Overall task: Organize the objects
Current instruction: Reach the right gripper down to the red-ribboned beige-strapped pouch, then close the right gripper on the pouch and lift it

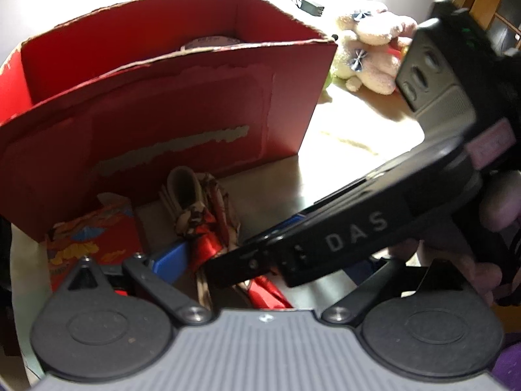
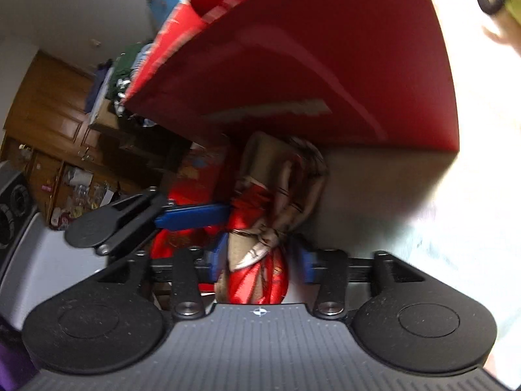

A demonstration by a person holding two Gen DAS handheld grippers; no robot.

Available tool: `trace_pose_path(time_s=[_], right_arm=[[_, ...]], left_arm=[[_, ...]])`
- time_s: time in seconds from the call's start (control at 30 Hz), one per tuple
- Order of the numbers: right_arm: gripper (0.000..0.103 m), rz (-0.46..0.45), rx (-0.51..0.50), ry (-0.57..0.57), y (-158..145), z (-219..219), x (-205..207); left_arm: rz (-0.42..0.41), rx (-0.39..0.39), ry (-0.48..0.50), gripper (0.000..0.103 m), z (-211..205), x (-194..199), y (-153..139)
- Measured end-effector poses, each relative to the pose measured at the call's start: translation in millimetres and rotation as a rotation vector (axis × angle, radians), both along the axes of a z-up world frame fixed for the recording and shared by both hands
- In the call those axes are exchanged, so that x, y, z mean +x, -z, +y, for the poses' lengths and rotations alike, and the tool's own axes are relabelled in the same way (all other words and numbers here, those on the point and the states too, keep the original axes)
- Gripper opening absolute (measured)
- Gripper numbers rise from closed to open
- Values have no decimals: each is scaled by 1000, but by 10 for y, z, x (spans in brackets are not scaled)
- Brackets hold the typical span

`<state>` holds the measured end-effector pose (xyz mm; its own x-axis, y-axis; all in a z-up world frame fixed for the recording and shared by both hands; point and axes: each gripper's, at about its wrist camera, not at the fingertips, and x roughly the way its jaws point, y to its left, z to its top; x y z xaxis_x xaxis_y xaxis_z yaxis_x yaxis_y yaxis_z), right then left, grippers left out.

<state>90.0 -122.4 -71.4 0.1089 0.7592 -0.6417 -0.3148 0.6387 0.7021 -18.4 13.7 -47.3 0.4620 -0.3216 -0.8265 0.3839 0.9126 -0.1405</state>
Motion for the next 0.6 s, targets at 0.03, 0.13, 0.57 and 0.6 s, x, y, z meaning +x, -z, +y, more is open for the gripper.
trace_pose_path(time_s=[0.03, 0.13, 0.57, 0.6], right_arm=[[51, 8, 9, 8, 12, 2, -11], [50, 8, 14, 25, 18, 8, -71], [40, 42, 64, 81, 42, -52, 82], [39, 39, 64, 81, 31, -74, 68]], left_arm=[[3, 3, 2, 95, 1, -7, 1], [45, -3, -7, 95, 43, 3, 49], [49, 45, -17, 85, -27, 101, 143], [50, 44, -15, 85, -31, 94, 137]])
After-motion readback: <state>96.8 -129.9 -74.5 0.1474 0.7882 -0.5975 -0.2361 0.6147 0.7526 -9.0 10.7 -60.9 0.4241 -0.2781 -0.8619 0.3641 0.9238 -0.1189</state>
